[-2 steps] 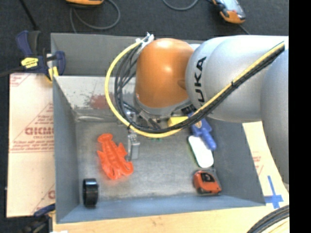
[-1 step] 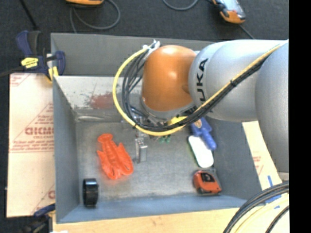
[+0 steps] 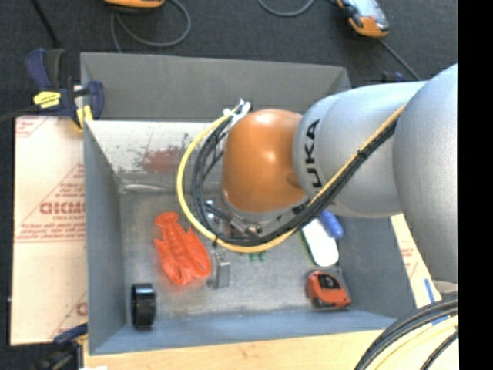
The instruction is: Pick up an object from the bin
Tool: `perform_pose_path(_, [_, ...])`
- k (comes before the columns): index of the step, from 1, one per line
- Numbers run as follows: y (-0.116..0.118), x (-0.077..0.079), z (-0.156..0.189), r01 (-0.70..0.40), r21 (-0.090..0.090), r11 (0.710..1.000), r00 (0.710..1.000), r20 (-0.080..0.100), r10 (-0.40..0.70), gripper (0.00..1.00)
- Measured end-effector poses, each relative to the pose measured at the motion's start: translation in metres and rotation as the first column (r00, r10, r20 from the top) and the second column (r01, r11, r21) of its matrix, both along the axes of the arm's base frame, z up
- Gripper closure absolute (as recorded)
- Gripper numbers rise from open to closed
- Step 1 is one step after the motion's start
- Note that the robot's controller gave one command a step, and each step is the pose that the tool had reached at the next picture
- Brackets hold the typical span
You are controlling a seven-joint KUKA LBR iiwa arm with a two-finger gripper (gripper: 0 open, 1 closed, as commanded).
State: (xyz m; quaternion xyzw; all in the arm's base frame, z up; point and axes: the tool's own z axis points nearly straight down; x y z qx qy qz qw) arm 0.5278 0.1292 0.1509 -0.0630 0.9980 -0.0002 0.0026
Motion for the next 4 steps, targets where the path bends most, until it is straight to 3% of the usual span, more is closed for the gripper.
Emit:
perform_pose_path(1, [0.024, -0.026, -0.032, -0.024, 0.000, 1.000, 1.000, -0.005, 0.024, 0.00])
perform_pose_path(2, [0.024, -0.010, -0.054, 0.120, 0.002, 0.993, 0.993, -0.003, -0.120, 1.00])
perform_pose_path(3, [0.024, -0.010, -0.054, 0.120, 0.002, 0.993, 0.993, -0.003, -0.120, 1.00])
perform_pose_path(4, [0.007, -0.002, -0.010, 0.121, -0.001, 0.993, 0.993, -0.011, -0.121, 1.00])
